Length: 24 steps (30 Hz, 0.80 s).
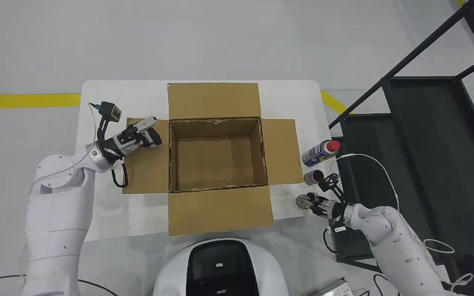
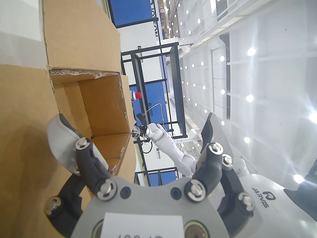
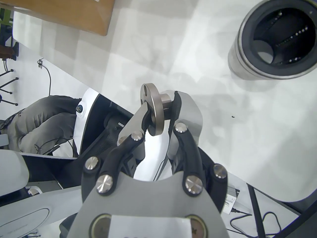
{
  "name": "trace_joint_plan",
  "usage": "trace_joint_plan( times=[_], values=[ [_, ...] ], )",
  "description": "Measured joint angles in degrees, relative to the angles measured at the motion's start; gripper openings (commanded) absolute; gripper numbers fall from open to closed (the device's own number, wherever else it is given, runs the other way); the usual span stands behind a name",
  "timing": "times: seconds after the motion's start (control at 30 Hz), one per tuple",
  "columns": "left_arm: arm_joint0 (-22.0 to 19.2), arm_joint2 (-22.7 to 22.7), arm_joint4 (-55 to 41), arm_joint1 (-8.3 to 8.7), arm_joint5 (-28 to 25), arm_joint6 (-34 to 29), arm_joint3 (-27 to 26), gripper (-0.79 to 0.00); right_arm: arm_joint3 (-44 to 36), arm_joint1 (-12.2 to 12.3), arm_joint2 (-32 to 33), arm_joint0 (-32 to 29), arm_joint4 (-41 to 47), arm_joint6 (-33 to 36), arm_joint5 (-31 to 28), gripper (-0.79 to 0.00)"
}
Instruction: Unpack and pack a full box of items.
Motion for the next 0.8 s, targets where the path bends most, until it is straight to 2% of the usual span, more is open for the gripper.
trace_joint_plan(
  times=[0.3, 0.33, 0.37, 0.4, 0.63, 0.8],
  values=[
    [0.0, 0.0, 0.0, 0.00, 0.0, 0.0, 0.0, 0.000, 4.0, -0.6, -2.9, 3.4, 1.6, -1.7, 4.1, -0.785],
    [0.0, 0.0, 0.0, 0.00, 0.0, 0.0, 0.0, 0.000, 4.2, -0.6, -3.1, 3.6, 1.7, -1.7, 4.2, -0.662],
    [0.0, 0.0, 0.0, 0.00, 0.0, 0.0, 0.0, 0.000, 4.5, -0.6, -3.2, 3.9, 1.9, -1.9, 4.2, -0.400],
    [0.0, 0.0, 0.0, 0.00, 0.0, 0.0, 0.0, 0.000, 4.7, -0.6, -3.2, 4.0, 2.0, -2.0, 4.3, 0.000],
    [0.0, 0.0, 0.0, 0.00, 0.0, 0.0, 0.0, 0.000, 6.0, -0.5, -2.8, 4.5, 3.4, -2.9, 4.9, 0.000],
    [0.0, 0.0, 0.0, 0.00, 0.0, 0.0, 0.0, 0.000, 6.2, 0.1, -0.4, 3.2, 5.9, -3.1, 2.4, 0.000]
  ],
)
